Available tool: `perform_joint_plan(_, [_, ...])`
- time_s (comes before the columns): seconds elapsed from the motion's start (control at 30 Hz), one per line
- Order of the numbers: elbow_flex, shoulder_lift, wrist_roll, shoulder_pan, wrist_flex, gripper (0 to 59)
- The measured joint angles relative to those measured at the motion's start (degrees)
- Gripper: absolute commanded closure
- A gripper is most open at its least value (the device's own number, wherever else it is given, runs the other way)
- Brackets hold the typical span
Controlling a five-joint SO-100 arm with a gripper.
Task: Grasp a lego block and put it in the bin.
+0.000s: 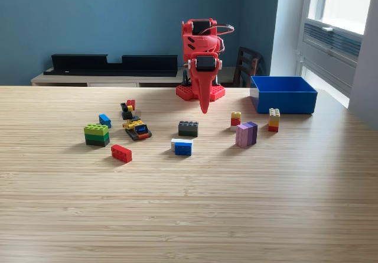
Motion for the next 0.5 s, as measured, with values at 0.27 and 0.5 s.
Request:
perform_joint_plan(0.27, [0.0, 0.0, 0.5, 0.0, 0.0, 58.5])
perform_joint_plan(0.5, [0.0, 0.0, -0.8, -0.9, 0.0, 58.5])
